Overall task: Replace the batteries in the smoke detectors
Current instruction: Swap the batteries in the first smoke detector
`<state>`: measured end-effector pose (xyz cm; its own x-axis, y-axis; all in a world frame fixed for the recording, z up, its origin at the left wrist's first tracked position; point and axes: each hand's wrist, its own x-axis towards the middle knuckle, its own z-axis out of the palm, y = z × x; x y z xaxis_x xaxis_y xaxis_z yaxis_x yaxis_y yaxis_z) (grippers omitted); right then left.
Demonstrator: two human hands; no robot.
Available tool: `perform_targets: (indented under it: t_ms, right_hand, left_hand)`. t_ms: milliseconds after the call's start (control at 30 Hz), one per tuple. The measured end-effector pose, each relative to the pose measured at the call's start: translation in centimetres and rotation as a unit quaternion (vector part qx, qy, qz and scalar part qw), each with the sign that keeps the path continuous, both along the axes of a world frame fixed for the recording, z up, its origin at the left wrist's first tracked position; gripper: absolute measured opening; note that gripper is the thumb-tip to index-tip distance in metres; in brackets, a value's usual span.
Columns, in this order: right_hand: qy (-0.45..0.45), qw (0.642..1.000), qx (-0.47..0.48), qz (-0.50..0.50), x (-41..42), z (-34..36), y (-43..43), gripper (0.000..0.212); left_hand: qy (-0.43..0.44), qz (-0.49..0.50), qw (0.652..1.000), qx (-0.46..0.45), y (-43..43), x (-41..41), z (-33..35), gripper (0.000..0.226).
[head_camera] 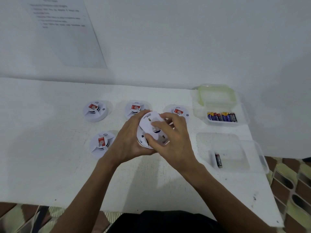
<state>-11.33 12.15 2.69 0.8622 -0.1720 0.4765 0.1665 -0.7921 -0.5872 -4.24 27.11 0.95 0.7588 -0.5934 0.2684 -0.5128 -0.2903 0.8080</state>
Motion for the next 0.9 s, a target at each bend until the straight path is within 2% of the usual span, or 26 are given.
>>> perform_targets:
  t_ms: [100,233,433,533,700,800,900]
  right_hand:
    - [0.025,1.000,0.009,0.005,0.0,0.1,0.0,0.040]
    - [0.036,0.999,0.008,0.008,-0.1,0.0,0.1,0.042]
    - [0.040,0.999,0.017,-0.008,-0.3,0.5,0.6,0.036]
    - [0.030,0.999,0.010,-0.039,-0.4,0.7,1.2,0.036]
    - [0.036,0.995,0.021,-0.087,-0.7,1.4,2.5,0.039]
    - [0.057,0.991,0.064,-0.098,-0.7,1.6,2.7,0.040]
    - [0.086,0.988,0.088,-0.088,-0.8,1.6,2.6,0.041]
  left_hand:
    - [-0.004,-0.006,1.000,-0.001,-0.1,-0.3,0.3,0.081]
    - [0.078,-0.029,0.996,-0.020,0.0,-0.6,0.1,0.069]
    - [-0.005,0.013,1.000,-0.011,-0.4,-0.5,0.5,0.077]
    - [-0.006,0.020,1.000,-0.016,-0.5,-0.5,0.4,0.077]
    - [-0.061,0.046,0.997,-0.021,-0.8,-0.4,0.4,0.082]
    - [-0.052,0.052,0.997,-0.014,-0.9,-0.4,-0.1,0.083]
    - [0.001,0.032,0.999,-0.007,-0.6,-0.6,-1.0,0.080]
